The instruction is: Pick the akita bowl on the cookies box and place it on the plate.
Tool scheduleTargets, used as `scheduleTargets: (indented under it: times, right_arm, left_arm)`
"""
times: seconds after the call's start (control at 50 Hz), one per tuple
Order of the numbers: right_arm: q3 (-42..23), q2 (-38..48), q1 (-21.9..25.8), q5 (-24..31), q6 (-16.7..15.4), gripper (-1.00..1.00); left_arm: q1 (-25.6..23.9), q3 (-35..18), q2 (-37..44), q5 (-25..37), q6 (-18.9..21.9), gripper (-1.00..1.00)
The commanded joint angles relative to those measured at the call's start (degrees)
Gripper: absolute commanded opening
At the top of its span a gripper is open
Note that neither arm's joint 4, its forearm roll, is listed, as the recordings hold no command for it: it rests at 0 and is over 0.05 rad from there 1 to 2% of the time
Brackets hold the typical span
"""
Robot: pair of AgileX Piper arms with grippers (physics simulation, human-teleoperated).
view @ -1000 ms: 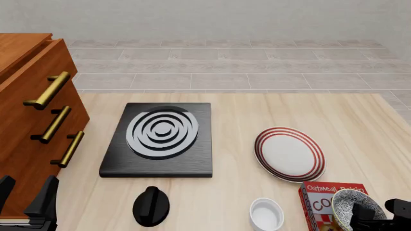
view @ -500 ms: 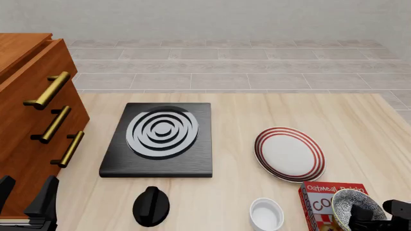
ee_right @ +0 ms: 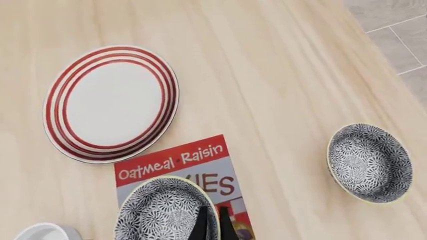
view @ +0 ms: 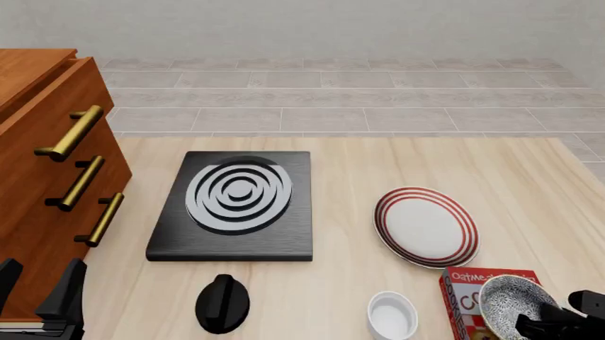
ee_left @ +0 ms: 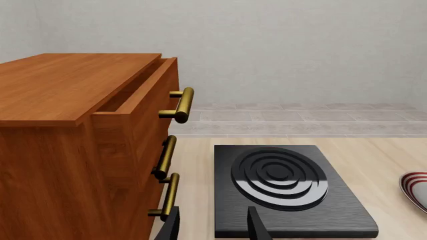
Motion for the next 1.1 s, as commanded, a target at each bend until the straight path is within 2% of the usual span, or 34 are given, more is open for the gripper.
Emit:
scheduleTargets:
  times: [0.02,0.14,0.38,0.4,0.44,0.58,0.66,0.8,0.92,1.1]
  right_arm:
    - [-3.19,-3.48,1.37,5.00,0.85,-1.00]
    - [-7.83,-6.11,4.92,9.34,3.48,-1.00]
    - [-15.03,-1.22,11.40,8.49,5.50,-1.00]
    - [-15.97,-0.13,13.13,7.58,7.14,-1.00]
    - [-16.44,0.48,13.66,7.12,7.49,-1.00]
    - [-20.51,5.49,18.37,2.78,13.21,-1.00]
    - [-22.30,8.52,19.02,0.81,13.72,-1.00]
    - [-24.46,13.50,19.92,-4.35,18.42,-1.00]
    - [-25.26,17.22,21.95,-8.77,20.93,-1.00]
    - [-25.83,22.32,24.15,-14.58,23.39,-1.00]
  left_arm:
    - [0.00,0.00,0.00,0.00,0.00,1.00]
    - [0.00,0.00,0.00,0.00,0.00,1.00]
    - [0.00,0.00,0.00,0.00,0.00,1.00]
    - [0.00,0.00,0.00,0.00,0.00,1.00]
    - [0.00,0.00,0.00,0.00,0.00,1.00]
    - [0.00,0.00,0.00,0.00,0.00,1.00]
    - [0.00,0.00,0.00,0.00,0.00,1.00]
    - [0.00,0.00,0.00,0.00,0.00,1.00]
    - [0.00,0.00,0.00,0.00,0.00,1.00]
    - [0.00,0.00,0.00,0.00,0.00,1.00]
